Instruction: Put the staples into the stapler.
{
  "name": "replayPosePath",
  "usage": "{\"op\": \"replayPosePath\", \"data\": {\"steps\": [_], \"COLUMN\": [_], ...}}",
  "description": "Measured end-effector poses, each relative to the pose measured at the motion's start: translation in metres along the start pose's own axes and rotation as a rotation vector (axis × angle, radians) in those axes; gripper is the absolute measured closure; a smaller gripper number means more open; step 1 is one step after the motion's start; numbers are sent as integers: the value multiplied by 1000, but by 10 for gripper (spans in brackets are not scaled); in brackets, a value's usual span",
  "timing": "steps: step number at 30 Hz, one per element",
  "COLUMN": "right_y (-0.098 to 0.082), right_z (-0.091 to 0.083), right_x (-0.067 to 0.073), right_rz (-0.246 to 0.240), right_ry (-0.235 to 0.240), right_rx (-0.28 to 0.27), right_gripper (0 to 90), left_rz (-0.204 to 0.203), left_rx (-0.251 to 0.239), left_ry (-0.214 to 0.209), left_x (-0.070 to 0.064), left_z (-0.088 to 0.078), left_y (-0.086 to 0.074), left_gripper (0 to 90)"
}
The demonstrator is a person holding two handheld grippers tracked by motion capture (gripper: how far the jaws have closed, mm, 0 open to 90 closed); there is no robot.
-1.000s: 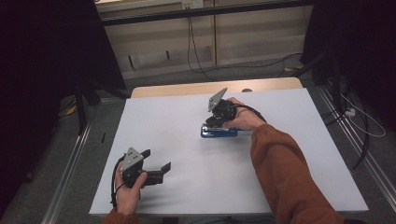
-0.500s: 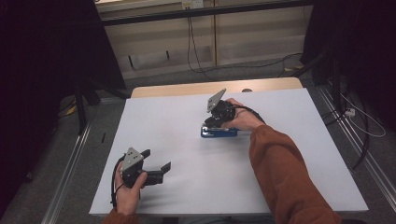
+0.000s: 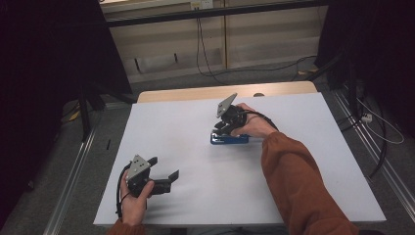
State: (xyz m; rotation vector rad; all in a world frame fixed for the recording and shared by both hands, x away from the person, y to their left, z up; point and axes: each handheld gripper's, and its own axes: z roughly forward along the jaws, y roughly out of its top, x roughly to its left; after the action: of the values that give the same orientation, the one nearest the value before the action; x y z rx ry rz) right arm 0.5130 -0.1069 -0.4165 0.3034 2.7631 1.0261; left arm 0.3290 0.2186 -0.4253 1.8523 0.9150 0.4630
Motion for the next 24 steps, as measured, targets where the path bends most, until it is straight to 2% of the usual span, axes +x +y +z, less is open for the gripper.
{"op": "replayPosePath", "data": {"steps": [7, 16, 19, 24], "right_y": [-5, -13, -16, -22], "right_z": [-3, -10, -15, -20], "right_x": [-1, -2, -2, -1], "right_rz": [62, 171, 211, 258], "right_ry": [-21, -72, -82, -113], "right_rx": [-18, -64, -91, -108], "right_gripper": [592, 367, 376, 287], "left_rz": [0, 0, 0, -1], "left_rx": [1, 1, 1, 0], "left_ry": [1, 1, 1, 2], "left_x": [0, 0, 0, 0], "left_z": [0, 0, 0, 0], "left_y": [0, 0, 0, 0], "left_gripper": [45, 45, 45, 45]}}
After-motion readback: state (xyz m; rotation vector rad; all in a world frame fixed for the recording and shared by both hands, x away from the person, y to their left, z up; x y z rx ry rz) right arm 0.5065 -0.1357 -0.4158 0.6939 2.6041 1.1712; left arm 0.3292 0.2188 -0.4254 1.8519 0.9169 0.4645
